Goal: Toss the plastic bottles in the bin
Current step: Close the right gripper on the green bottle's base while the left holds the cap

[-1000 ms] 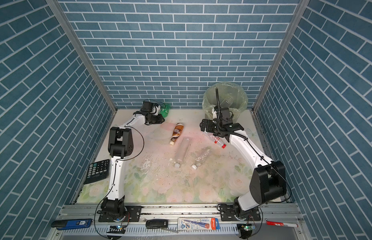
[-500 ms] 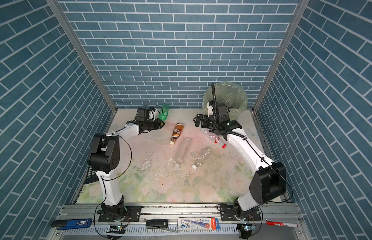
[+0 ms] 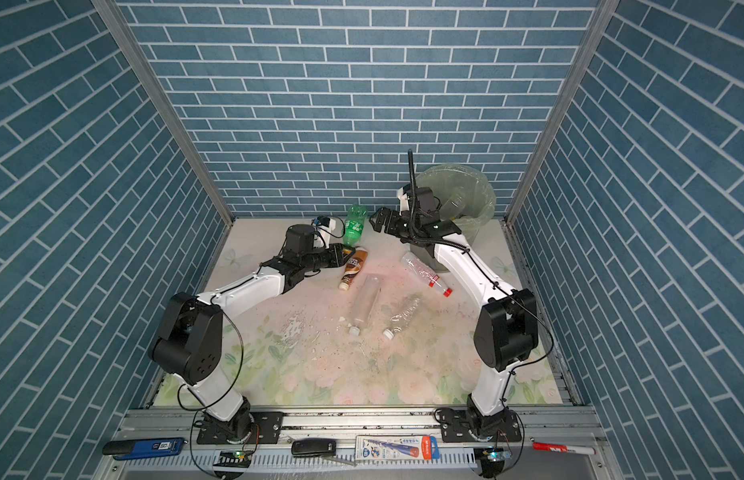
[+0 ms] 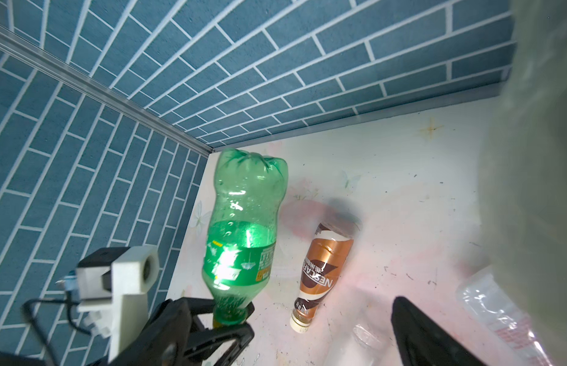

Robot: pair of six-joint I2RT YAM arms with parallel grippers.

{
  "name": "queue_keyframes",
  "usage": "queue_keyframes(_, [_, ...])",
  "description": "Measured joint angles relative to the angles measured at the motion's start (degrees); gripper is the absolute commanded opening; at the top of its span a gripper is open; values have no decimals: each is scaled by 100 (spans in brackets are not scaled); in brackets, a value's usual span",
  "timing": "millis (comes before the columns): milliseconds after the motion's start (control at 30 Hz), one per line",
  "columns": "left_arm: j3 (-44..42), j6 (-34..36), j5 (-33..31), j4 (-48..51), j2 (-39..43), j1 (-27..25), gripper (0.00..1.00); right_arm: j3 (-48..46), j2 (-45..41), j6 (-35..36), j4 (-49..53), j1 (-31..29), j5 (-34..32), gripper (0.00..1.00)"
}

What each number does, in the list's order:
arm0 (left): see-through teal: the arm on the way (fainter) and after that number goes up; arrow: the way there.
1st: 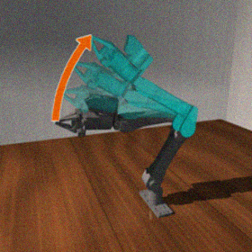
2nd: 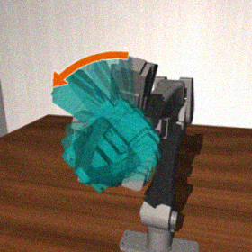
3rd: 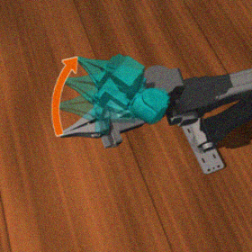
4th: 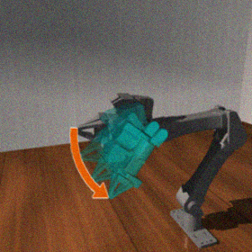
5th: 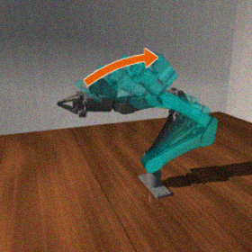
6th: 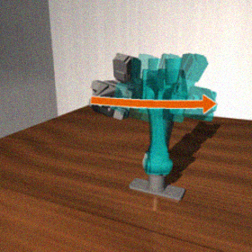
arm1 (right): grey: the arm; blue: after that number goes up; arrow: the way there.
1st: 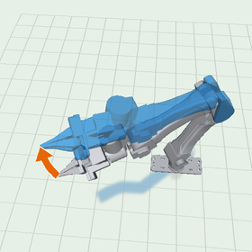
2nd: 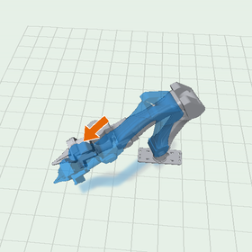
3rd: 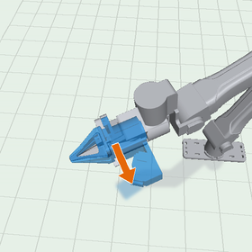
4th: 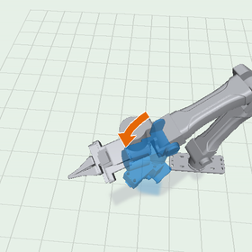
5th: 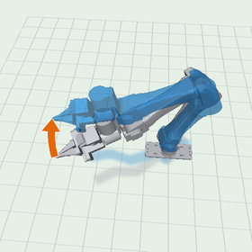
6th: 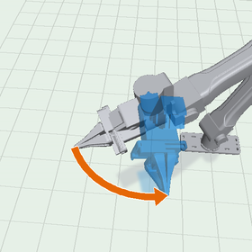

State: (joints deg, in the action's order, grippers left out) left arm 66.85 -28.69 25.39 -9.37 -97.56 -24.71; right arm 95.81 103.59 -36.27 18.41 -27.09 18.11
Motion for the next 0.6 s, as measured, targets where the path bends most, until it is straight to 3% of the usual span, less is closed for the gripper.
queue_keyframes(267, [4, 2, 66, -44, 83, -299, 26, 105, 175, -249, -192, -105, 332, 98])
queue_keyframes(600, [-22, -4, 83, -184, 109, -527, 26, 385, 367, -444, -319, -127, 431, 89])
